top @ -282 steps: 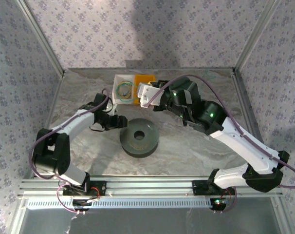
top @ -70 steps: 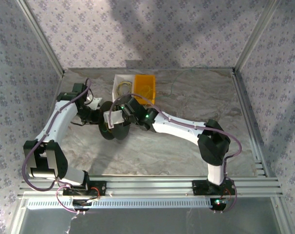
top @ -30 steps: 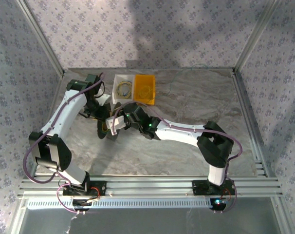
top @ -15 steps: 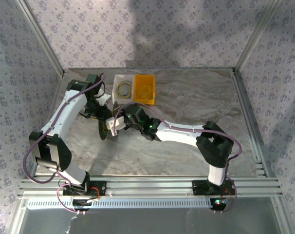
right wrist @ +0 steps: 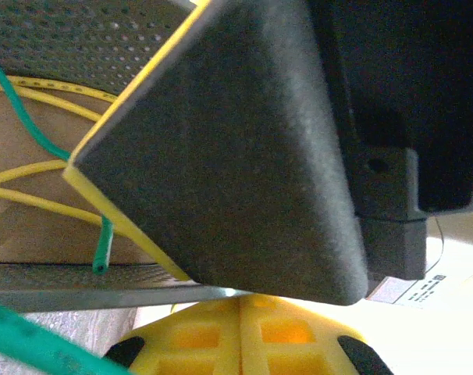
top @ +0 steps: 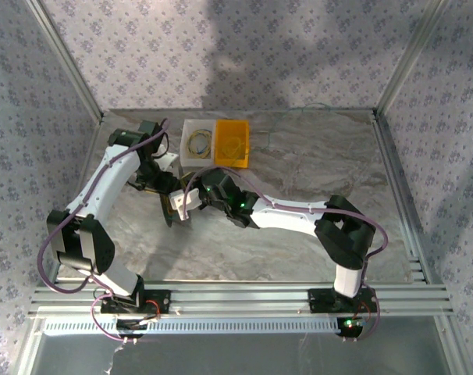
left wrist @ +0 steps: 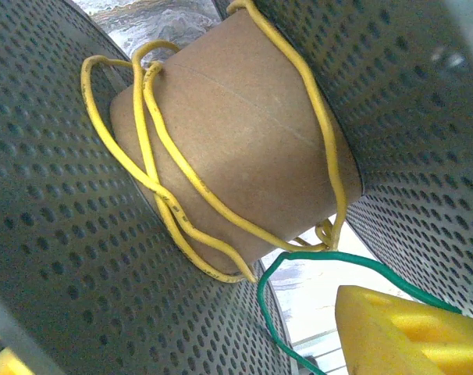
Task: Wrap the cables
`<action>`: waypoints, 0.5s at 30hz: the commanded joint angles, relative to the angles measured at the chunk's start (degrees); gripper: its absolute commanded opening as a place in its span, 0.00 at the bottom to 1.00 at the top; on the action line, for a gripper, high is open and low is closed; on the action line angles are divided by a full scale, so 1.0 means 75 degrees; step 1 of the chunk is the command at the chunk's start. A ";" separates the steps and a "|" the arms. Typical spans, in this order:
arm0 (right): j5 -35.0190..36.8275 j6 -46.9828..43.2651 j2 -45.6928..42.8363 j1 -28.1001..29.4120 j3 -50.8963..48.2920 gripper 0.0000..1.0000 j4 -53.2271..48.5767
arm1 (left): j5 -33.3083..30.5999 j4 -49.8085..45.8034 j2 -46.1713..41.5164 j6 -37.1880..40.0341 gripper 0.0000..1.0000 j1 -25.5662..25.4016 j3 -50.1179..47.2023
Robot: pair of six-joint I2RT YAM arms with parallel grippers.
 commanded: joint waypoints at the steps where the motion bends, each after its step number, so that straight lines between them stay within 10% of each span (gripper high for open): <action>1: -0.0360 -0.0171 -0.0292 0.0143 0.0028 0.00 0.0687 | 0.0220 -0.0059 0.0020 0.0146 0.63 -0.0018 0.0422; 15: -0.0600 -0.0348 -0.0400 0.0111 -0.0038 0.00 0.0890 | 0.0092 -0.0144 0.0155 0.0226 0.59 0.0017 0.0866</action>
